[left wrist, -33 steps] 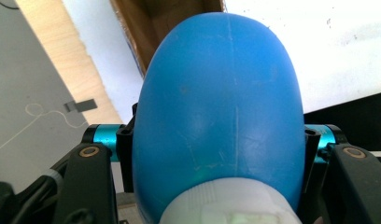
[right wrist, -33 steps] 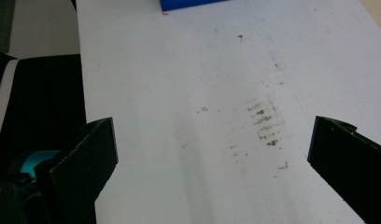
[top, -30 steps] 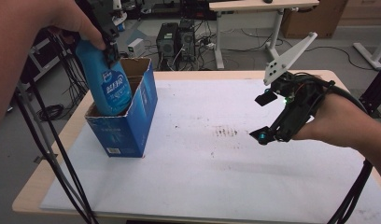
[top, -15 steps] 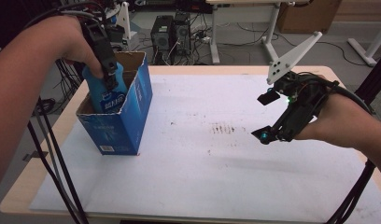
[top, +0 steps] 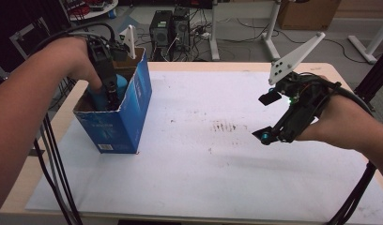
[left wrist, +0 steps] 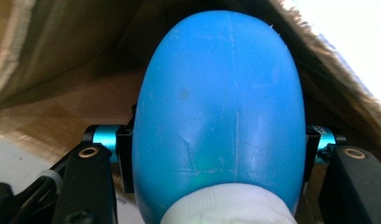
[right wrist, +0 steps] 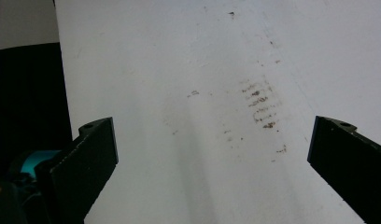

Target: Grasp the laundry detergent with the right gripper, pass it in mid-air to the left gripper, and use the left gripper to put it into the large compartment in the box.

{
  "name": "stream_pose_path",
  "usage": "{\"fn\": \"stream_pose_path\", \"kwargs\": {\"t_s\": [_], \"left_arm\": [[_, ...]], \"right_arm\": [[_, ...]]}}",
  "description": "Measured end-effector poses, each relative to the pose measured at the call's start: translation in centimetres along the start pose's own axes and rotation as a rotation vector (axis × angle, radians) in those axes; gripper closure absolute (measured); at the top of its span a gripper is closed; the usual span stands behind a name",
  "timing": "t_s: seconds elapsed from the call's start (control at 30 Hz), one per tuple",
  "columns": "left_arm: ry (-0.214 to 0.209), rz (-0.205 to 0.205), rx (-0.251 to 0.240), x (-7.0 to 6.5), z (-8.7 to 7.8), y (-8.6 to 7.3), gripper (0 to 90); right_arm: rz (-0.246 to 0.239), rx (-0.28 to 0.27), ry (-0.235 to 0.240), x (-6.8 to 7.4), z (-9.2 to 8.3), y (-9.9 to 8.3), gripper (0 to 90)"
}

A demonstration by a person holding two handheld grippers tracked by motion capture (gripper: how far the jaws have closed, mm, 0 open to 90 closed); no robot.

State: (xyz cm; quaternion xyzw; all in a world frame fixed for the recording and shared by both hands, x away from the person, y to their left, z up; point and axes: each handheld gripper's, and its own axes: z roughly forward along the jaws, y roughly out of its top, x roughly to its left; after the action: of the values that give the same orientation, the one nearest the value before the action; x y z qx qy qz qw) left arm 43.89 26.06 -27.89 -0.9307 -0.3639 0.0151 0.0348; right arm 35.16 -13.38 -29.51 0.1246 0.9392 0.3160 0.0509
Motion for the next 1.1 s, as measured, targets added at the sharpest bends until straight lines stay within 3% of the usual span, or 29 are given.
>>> {"fn": "stream_pose_path", "kwargs": {"t_s": [0.17,0.2,0.43,0.6,0.67,0.77,1.1], "left_arm": [[-0.009,-0.002,-0.006,0.1,1.1,-0.1,38.6],[-0.010,-0.003,-0.023,0.1,1.1,-0.2,38.5],[-0.019,-0.012,-0.013,0.4,1.1,0.0,36.9],[-0.040,-0.039,-0.018,0.9,1.0,0.0,32.6],[-0.043,-0.059,-0.027,1.0,0.9,-0.1,30.7],[-0.052,-0.046,-0.028,1.1,0.5,-0.2,28.8],[-0.034,-0.064,-0.042,0.9,-1.3,-0.3,23.5]], "right_arm": [[-0.002,0.001,0.000,0.0,0.3,0.1,0.6],[-0.005,0.004,0.001,0.0,0.3,0.2,0.6],[-0.004,0.004,0.002,0.1,0.4,0.2,0.6],[0.002,0.009,0.001,0.2,0.3,-0.1,0.6],[0.003,0.014,-0.001,0.1,0.1,-0.2,0.6],[0.004,0.014,-0.007,0.1,-0.1,-0.3,0.6],[0.012,0.011,-0.007,-0.1,-0.2,-0.2,0.6]]}}
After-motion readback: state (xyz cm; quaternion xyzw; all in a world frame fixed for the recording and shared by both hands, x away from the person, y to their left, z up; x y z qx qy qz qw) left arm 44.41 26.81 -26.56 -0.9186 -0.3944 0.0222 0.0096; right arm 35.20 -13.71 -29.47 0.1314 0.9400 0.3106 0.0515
